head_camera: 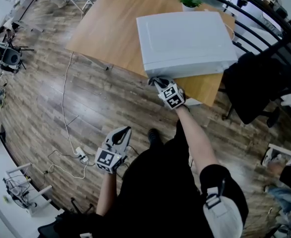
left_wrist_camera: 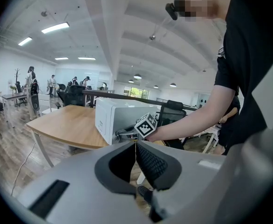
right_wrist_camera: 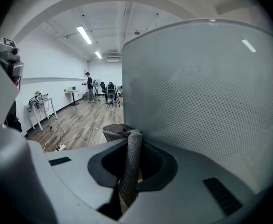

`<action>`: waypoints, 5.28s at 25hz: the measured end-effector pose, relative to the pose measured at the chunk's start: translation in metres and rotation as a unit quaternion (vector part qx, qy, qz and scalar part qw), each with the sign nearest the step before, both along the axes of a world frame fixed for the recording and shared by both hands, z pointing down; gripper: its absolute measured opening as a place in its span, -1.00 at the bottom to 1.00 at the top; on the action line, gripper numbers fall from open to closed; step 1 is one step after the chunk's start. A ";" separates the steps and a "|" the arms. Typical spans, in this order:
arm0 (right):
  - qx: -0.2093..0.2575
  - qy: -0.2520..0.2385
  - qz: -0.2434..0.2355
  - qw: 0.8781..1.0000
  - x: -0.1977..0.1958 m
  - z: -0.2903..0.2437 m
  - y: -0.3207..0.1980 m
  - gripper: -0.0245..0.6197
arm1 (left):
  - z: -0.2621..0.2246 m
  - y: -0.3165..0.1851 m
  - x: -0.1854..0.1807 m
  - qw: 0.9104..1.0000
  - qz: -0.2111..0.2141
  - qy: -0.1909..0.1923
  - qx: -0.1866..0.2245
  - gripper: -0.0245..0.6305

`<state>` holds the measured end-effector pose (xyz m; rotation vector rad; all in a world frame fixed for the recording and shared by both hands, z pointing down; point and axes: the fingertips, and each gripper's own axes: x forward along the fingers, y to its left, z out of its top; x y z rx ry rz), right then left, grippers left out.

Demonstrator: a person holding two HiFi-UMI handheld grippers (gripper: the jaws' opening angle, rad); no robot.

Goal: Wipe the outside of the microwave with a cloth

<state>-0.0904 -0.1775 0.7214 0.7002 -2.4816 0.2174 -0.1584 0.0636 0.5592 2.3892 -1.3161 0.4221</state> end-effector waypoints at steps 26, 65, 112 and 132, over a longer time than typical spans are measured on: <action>-0.014 0.027 0.151 0.988 0.185 0.015 -0.058 -0.81 | 0.001 -0.050 0.064 0.997 0.078 0.011 -0.017 -0.91; -0.036 0.117 0.271 0.955 0.308 0.078 -0.095 -0.81 | 0.025 -0.089 0.063 0.994 0.092 0.005 -0.052 -0.91; -0.079 0.072 0.102 0.989 0.026 0.088 -0.014 -0.81 | 0.018 -0.023 -0.040 1.000 -0.003 0.003 -0.005 -0.91; -0.079 0.043 0.063 0.994 -0.037 0.078 0.007 -0.81 | 0.023 0.000 -0.061 0.999 -0.037 0.009 -0.025 -0.91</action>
